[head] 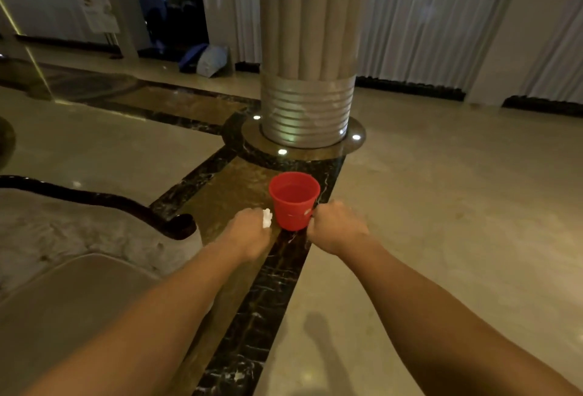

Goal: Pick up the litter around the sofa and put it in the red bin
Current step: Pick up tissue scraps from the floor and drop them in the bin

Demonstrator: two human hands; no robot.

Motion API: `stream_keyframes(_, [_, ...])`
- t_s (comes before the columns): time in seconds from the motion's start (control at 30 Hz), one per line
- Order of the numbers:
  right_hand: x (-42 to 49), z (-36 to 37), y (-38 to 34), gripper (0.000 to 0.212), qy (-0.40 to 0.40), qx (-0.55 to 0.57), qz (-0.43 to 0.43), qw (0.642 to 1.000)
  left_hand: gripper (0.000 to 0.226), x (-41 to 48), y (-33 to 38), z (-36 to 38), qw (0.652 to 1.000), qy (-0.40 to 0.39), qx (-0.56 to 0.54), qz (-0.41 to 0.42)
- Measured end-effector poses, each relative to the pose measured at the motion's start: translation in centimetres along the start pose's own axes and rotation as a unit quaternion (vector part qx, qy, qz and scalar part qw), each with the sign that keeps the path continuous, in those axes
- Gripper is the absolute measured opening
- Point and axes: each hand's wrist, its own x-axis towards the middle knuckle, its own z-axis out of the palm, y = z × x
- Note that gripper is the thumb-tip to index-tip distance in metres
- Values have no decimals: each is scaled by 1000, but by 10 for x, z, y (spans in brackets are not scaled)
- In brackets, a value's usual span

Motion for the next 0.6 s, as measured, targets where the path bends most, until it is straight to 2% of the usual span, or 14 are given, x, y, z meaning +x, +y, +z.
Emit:
stream_keyframes(0.1, [67, 4, 25, 29, -13, 13, -5, 1000, 18, 64, 5, 2, 999, -33, -27, 17])
stream_keyframes(0.23, [154, 20, 47, 30, -31, 8, -10, 999, 23, 151, 1, 7, 992, -107, 62, 15])
stream_keyframes(0.37, [255, 51, 65, 30, -19, 11, -23, 999, 8, 262, -21, 25, 993, -90, 76, -9])
stream_keyframes(0.47, [335, 78, 77, 34, -12, 19, -7, 1000, 11, 352, -45, 43, 993, -107, 53, -16])
stream_keyframes(0.6, [442, 108, 95, 39, -41, 18, 40, 998, 40, 479, -76, 64, 992, -116, 46, -28])
